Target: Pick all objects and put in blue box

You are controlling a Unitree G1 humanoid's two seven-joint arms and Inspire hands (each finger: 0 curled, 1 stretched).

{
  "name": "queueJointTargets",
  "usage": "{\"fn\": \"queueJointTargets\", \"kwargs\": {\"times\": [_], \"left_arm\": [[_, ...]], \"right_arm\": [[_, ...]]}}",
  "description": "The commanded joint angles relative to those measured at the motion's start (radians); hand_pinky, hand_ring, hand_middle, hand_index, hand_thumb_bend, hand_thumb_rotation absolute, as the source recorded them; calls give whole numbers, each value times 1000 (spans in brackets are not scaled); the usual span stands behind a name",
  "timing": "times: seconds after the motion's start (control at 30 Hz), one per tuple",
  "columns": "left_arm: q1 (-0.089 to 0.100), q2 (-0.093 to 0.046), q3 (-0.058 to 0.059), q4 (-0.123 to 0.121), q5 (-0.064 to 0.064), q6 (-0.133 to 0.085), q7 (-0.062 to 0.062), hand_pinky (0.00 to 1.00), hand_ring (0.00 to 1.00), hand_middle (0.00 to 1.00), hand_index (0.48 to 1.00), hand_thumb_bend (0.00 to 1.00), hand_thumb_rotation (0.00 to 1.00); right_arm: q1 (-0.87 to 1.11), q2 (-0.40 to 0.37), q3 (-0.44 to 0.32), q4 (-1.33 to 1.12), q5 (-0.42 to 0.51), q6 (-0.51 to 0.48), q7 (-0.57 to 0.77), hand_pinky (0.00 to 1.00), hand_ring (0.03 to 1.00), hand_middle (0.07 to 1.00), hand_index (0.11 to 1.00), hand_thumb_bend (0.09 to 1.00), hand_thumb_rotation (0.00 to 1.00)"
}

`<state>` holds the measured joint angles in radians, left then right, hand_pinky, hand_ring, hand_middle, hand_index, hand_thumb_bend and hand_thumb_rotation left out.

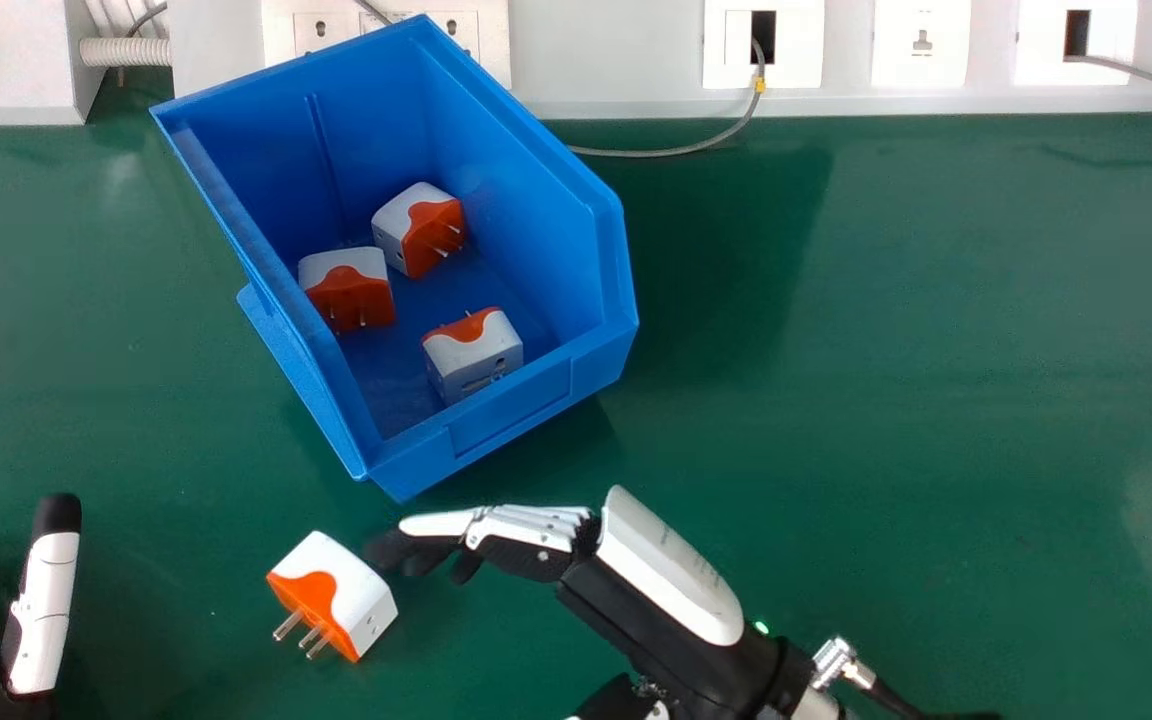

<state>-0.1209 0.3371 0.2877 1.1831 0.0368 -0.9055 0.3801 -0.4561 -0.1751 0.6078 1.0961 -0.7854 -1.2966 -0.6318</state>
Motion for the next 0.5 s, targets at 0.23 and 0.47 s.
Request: {"fn": "queueJointTargets", "kwargs": {"times": [0.23,0.47], "left_arm": [[39,-12,1,19,-11,41,-13,990,984,977,1000,931,929],[43,-9,-2,18,-1,36,1,987,977,975,980,910,928]], "right_arm": [[1,16,-33,-17,49,51,124,582,687,752,772,851,536],[-20,29,-34,-37,40,101,158,667,779,842,841,850,616]]}}
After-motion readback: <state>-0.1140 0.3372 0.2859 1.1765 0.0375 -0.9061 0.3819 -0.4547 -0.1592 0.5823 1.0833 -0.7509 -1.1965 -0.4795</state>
